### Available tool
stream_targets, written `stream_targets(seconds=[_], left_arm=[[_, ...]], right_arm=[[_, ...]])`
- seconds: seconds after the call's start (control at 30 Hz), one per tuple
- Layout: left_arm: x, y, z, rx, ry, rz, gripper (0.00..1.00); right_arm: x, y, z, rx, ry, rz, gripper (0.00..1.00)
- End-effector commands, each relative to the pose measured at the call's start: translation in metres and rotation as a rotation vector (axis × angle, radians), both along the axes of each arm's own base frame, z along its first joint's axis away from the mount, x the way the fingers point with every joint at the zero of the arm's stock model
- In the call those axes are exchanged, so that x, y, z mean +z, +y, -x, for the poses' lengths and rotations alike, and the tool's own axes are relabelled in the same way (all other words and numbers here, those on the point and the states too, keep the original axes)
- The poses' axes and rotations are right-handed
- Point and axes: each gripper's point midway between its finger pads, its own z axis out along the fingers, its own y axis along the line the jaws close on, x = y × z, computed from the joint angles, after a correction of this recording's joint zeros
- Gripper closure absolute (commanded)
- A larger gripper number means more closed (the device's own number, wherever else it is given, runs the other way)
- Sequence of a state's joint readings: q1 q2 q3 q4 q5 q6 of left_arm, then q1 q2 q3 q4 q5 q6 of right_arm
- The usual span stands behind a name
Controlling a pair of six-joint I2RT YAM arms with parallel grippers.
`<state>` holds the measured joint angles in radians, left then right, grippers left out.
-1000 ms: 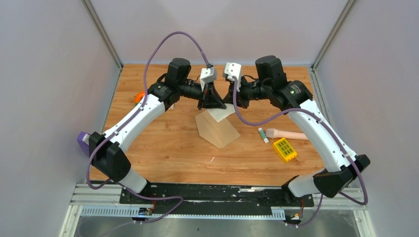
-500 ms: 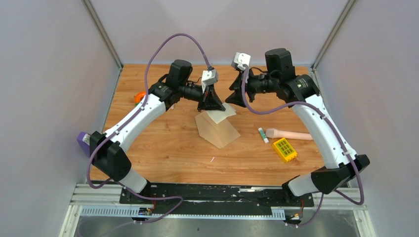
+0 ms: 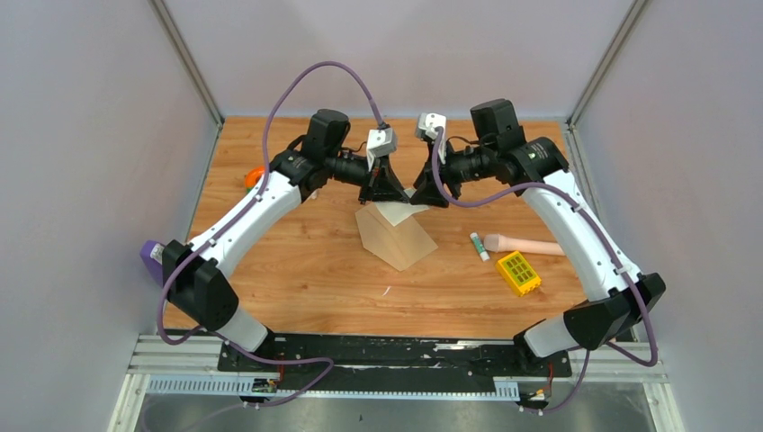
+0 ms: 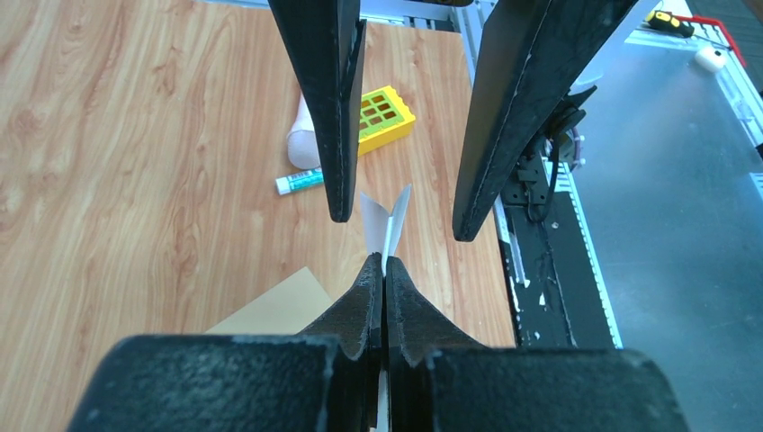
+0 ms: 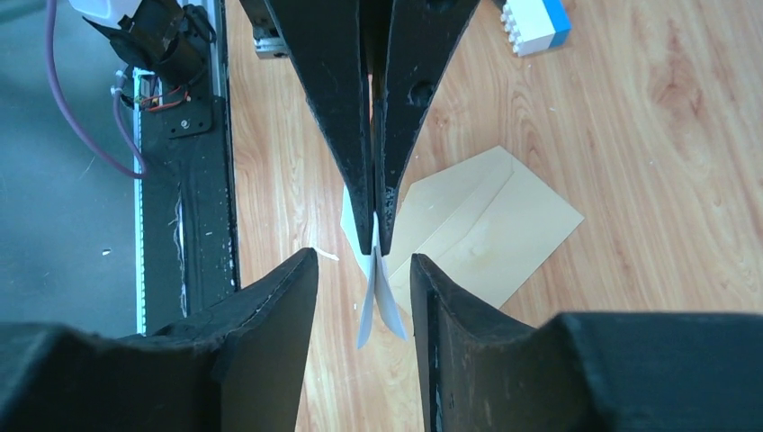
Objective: Place the letter into the envelope and seal it
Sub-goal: Fold the letter.
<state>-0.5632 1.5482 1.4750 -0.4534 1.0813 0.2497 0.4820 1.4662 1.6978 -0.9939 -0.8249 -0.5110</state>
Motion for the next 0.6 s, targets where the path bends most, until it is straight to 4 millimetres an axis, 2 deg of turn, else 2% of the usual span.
stream_targets(seconds=[0.0, 0.23, 0.33, 0.4, 0.53, 0.57], left_arm=[[0.0335, 0.0026, 0.009, -0.021, -0.094, 0.054, 1.0], [0.0344, 0.0042, 0.0118, -0.03, -0.104, 0.052, 1.0], [0.0365, 0.0053, 0.0121, -0.031, -0.114, 0.052, 1.0], [0.0371, 0.0051, 0.0133, -0.036, -0.112, 0.052, 1.0], [0.0372, 0.0051, 0.0128, -0.034, -0.115, 0.051, 1.0], [0.0356, 0.0054, 0.0118, -0.03, -0.116, 0.048, 0.97]], right_arm=[[-0.0046, 0.0008, 0.0043, 0.03, -0.004, 0.0, 0.57], [-0.0052, -0.0001, 0.007, 0.046, -0.012, 0.004, 0.81], [-0.0085, -0.001, 0.009, 0.057, -0.002, 0.014, 0.87], [-0.0108, -0.0009, 0.0093, 0.059, 0.01, 0.019, 0.99], [-0.0057, -0.0003, 0.0101, 0.065, 0.003, 0.008, 1.0], [-0.0031, -0.0009, 0.0083, 0.059, -0.005, 0.007, 1.0]])
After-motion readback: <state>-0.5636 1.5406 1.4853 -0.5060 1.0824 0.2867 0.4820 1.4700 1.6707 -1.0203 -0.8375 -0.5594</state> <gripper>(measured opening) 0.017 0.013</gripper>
